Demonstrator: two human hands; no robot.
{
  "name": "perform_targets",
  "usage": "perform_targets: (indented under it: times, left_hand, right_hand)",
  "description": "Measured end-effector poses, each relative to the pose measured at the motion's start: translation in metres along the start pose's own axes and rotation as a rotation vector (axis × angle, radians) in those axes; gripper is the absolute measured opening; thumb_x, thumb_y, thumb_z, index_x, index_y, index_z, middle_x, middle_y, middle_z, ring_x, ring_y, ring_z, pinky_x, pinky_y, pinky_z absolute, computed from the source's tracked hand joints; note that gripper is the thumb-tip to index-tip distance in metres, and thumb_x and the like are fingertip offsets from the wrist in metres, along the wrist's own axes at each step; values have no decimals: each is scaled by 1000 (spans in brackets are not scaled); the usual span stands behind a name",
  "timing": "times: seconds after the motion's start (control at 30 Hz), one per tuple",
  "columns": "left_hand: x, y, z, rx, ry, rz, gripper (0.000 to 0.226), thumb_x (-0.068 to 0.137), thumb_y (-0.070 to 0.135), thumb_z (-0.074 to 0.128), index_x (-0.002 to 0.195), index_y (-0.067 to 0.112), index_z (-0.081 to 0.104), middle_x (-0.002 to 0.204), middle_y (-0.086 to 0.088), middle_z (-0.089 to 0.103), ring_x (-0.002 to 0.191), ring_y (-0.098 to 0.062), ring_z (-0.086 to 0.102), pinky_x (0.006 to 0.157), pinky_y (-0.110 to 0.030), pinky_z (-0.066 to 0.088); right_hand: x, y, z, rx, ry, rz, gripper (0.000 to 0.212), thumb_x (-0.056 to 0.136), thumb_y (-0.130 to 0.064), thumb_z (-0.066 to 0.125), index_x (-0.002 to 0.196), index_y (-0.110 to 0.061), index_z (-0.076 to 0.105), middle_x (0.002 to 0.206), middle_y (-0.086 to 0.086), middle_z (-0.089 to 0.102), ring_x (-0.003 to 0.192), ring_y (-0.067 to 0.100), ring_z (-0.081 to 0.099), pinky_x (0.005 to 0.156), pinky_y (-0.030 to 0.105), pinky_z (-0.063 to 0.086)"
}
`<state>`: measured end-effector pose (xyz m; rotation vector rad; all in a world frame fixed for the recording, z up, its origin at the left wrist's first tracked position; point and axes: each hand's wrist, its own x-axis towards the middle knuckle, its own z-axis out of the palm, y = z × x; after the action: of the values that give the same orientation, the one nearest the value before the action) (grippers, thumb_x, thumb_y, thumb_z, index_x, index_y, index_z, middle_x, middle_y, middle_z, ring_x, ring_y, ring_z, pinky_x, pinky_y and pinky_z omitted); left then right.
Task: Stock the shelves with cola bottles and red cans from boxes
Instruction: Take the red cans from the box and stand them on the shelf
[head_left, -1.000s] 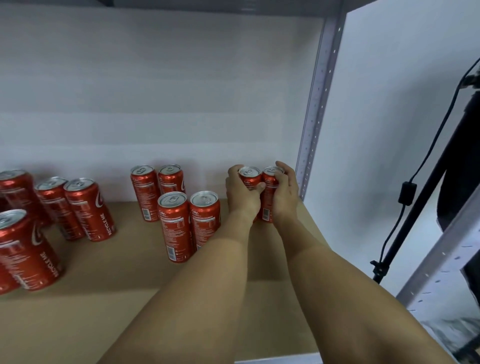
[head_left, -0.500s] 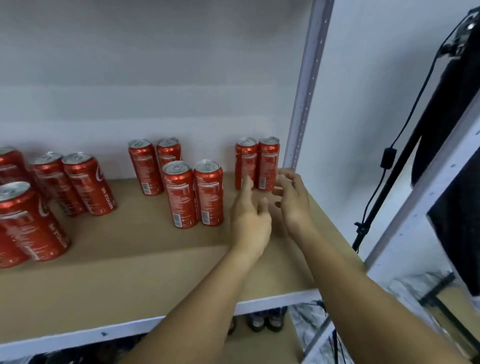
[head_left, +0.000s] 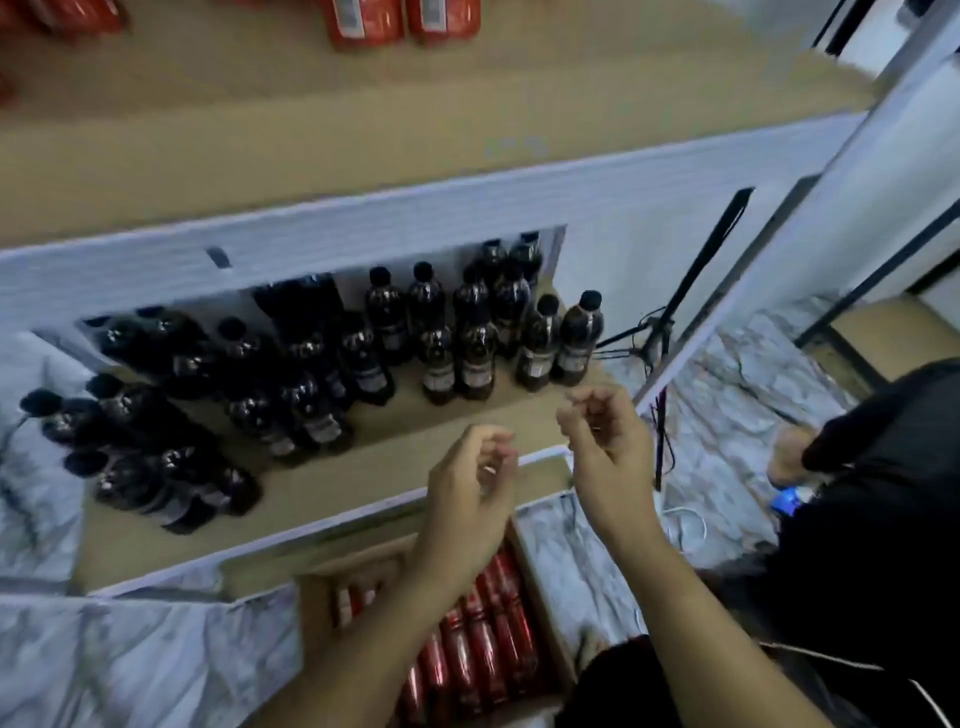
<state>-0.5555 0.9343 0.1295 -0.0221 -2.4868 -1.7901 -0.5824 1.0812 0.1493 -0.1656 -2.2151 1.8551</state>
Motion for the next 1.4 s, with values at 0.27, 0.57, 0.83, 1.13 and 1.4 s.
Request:
perform_targets:
  times: [0.27, 0.57, 0.83, 1.13, 1.4]
  left_hand:
    - [-50, -339, 61, 289, -146, -353, 25, 90, 2, 66, 108, 20, 66, 85, 12, 63, 89, -21, 70, 77, -28, 52]
    - [-102, -558, 103, 539, -279, -534, 78, 89, 23, 79, 155, 21, 38, 157, -13, 44, 145, -34, 39, 116, -44, 37]
    - [-106, -636, 102, 800, -181, -535, 81, 102, 59, 42, 165, 24, 4, 173, -12, -3, 158, -33, -7, 125, -57, 0]
    - [-100, -658, 82, 862, -367, -554, 122, 85, 69, 66, 160, 29, -22, 171, -14, 7, 158, -32, -5, 122, -62, -8]
    - [-106, -649, 76, 953, -471, -526, 171, 39, 84, 83, 157, 25, -26, 165, -21, 20, 156, -34, 8, 121, -62, -14]
  right_hand:
    - [-98, 329, 64, -290, -40, 436, 15, 90, -39, 70, 93, -25, 63, 82, -2, 71, 81, 16, 69, 78, 45, 56]
    - [-153, 525, 100, -744, -324, 469, 35, 95, -22, 58, 128, -10, 55, 123, 13, 60, 109, 30, 60, 95, 41, 49]
    - [-172, 597, 113, -1338, -468, 168, 77, 97, -16, 52, 160, -6, 9, 161, 20, 25, 140, 34, 35, 113, 44, 33]
    - [-170, 609, 113, -1395, -494, 145, 88, 89, -15, 61, 159, -1, 10, 155, 25, 26, 131, 39, 35, 114, 48, 29]
    - [-178, 612, 119, -1336, -388, 41, 82, 78, -8, 71, 152, -7, 36, 139, 21, 46, 108, 39, 46, 94, 52, 46]
